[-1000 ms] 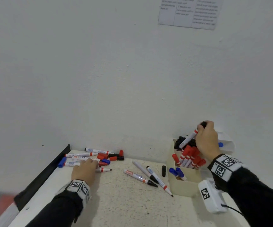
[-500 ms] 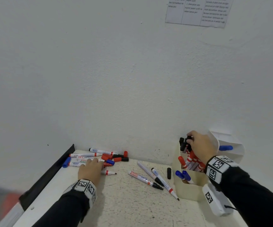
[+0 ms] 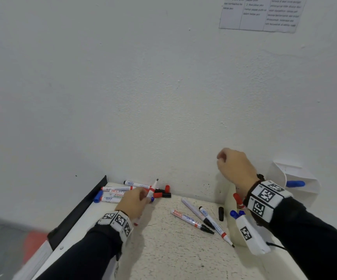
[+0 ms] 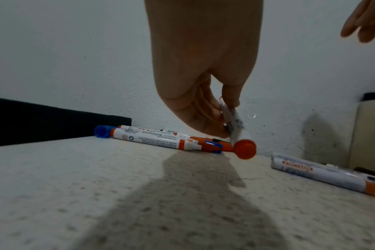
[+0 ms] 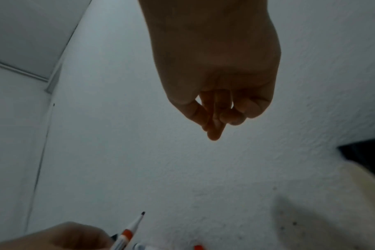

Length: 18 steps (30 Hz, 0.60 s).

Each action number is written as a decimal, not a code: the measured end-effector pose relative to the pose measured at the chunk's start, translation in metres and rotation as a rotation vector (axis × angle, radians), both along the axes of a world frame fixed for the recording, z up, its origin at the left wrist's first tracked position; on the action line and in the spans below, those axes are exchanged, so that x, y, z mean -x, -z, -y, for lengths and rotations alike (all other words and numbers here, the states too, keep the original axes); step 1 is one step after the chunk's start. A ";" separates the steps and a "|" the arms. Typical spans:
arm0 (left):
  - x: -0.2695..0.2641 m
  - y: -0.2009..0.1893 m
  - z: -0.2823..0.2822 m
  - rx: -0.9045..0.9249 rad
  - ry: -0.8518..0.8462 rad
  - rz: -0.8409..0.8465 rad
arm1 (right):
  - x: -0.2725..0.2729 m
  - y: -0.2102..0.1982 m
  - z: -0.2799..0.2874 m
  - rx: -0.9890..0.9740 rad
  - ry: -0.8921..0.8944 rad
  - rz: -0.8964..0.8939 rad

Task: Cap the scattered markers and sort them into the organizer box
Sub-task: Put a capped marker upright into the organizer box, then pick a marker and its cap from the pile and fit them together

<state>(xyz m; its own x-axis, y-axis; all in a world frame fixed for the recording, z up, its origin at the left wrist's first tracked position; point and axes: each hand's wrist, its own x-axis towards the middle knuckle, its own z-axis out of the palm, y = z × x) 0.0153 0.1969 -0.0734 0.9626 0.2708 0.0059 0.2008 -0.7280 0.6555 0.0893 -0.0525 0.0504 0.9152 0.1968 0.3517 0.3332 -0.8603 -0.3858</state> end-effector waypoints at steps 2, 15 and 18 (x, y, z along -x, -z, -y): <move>0.002 -0.003 -0.001 0.200 -0.059 -0.013 | 0.006 -0.002 -0.020 -0.052 -0.059 -0.075; 0.015 0.006 -0.020 0.307 -0.219 -0.065 | -0.008 0.126 -0.100 0.348 -0.362 -0.433; 0.011 0.010 -0.021 0.309 -0.205 -0.084 | -0.016 0.143 -0.106 0.442 -0.363 -0.337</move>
<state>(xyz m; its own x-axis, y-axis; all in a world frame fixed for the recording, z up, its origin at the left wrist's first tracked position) 0.0045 0.2181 -0.0831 0.8817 0.4350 -0.1827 0.3843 -0.4377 0.8129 0.1054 0.0540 -0.0925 0.8094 0.5732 -0.1274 0.5544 -0.8175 -0.1559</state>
